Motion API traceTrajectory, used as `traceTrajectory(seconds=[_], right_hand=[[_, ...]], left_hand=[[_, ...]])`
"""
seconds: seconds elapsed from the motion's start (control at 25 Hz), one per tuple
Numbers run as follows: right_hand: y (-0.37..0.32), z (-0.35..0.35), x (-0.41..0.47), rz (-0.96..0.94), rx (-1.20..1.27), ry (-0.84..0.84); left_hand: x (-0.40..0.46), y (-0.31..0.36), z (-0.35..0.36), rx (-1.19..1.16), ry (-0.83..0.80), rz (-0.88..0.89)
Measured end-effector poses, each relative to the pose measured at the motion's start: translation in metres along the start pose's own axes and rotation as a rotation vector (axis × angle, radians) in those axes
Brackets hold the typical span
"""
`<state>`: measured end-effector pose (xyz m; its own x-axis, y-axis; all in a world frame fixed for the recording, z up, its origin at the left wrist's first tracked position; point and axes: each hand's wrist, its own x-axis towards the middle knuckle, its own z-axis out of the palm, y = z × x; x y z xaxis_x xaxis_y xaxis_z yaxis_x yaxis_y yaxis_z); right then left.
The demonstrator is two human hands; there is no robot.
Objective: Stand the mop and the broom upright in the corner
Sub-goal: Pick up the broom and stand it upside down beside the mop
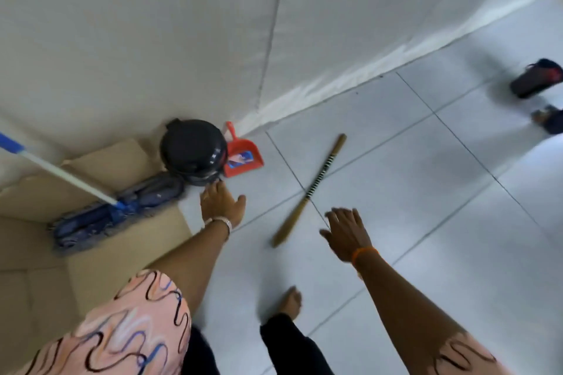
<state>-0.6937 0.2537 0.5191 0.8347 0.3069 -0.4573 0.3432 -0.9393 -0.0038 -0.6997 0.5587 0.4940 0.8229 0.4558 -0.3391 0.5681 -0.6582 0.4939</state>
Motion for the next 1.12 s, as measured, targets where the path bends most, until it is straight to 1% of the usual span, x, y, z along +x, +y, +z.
traceTrajectory(seconds=[0.08, 0.2, 0.28, 0.36, 0.44, 0.52, 0.68, 0.76, 0.84, 0.92, 1.04, 1.12], right_hand=[[0.037, -0.021, 0.018, -0.012, 0.001, 0.049], [0.083, -0.050, 0.048, -0.032, 0.022, 0.125], [0.109, -0.058, 0.066, -0.059, 0.016, 0.148], [0.131, -0.056, 0.079, -0.092, 0.008, 0.136], [0.160, -0.055, 0.099, -0.150, -0.025, 0.113], [0.196, -0.061, 0.133, -0.213, -0.081, 0.097], [0.260, -0.081, 0.223, -0.358, -0.150, 0.103], [0.289, -0.095, 0.265, -0.392, -0.128, 0.098], [0.316, -0.098, 0.308, -0.397, -0.147, 0.091], [0.346, -0.085, 0.374, -0.404, -0.135, 0.038], [0.359, -0.063, 0.405, -0.486, -0.193, 0.026], [0.372, -0.014, 0.462, -0.569, -0.232, 0.001]], left_hand=[[0.005, 0.045, 0.019, 0.104, -0.001, 0.110], [0.018, 0.104, 0.042, 0.188, -0.020, 0.194], [0.031, 0.135, 0.060, 0.228, -0.032, 0.227], [0.039, 0.154, 0.079, 0.240, -0.049, 0.230], [0.051, 0.177, 0.104, 0.205, -0.077, 0.203], [0.069, 0.204, 0.134, 0.138, -0.102, 0.140], [0.119, 0.249, 0.191, 0.092, -0.069, 0.009], [0.140, 0.269, 0.213, 0.076, -0.083, -0.048], [0.162, 0.282, 0.239, 0.094, -0.083, -0.065], [0.202, 0.291, 0.279, 0.067, -0.077, -0.134], [0.211, 0.286, 0.299, 0.117, -0.065, -0.113], [0.238, 0.277, 0.353, 0.140, -0.066, -0.122]])
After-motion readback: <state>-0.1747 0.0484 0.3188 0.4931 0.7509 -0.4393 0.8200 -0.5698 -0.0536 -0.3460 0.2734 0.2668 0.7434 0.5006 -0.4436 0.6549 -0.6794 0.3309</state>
